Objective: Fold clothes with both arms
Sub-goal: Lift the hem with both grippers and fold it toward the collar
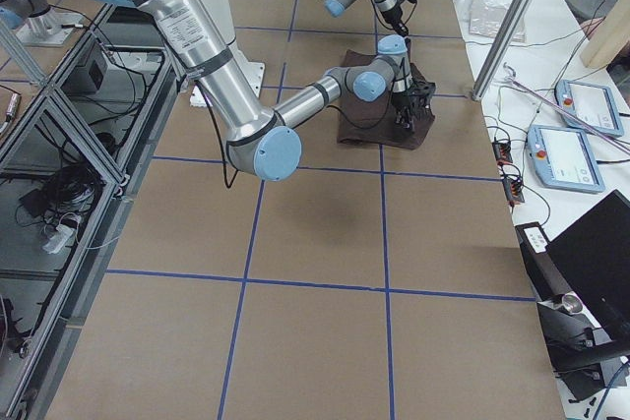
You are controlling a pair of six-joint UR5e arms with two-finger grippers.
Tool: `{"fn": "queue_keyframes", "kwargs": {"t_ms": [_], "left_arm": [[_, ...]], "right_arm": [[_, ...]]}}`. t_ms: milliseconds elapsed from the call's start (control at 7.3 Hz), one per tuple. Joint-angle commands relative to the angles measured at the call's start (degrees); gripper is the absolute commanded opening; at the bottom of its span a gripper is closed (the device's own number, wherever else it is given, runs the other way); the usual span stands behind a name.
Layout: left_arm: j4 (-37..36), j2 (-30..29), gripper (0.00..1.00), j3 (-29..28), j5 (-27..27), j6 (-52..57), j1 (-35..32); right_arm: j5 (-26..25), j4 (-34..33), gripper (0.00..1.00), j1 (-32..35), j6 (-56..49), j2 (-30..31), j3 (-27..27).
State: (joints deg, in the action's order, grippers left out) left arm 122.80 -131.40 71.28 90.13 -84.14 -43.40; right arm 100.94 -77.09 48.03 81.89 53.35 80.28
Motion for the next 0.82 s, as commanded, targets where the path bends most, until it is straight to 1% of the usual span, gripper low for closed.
{"fn": "queue_keyframes", "kwargs": {"t_ms": [0,137,274,411,548,685], "left_arm": [[1.3,-3.0,0.04,-3.6,0.0,-0.1,0.1],[1.3,-3.3,0.03,-3.6,0.1,-0.1,0.1],[1.3,-3.4,0.09,-3.9,0.1,0.0,0.1],[1.3,-3.3,0.22,-4.0,0.1,0.1,0.1],[1.3,-3.5,0.25,-4.0,0.1,-0.1,0.1],[1.4,-3.4,0.37,-3.9,0.2,-0.1,0.0]], "right_arm": [[0.2,0.1,0.00,-0.2,-0.1,0.4,-0.5],[0.3,0.1,0.00,0.0,-1.6,0.5,-0.4],[0.3,0.1,0.00,-0.1,-2.3,0.4,-0.4],[0.2,0.1,0.00,-0.3,-2.2,0.4,-0.5],[0.0,0.0,0.00,0.1,-2.8,0.8,-0.6],[-0.2,0.1,0.00,-0.3,-2.4,1.1,-1.1]]}}
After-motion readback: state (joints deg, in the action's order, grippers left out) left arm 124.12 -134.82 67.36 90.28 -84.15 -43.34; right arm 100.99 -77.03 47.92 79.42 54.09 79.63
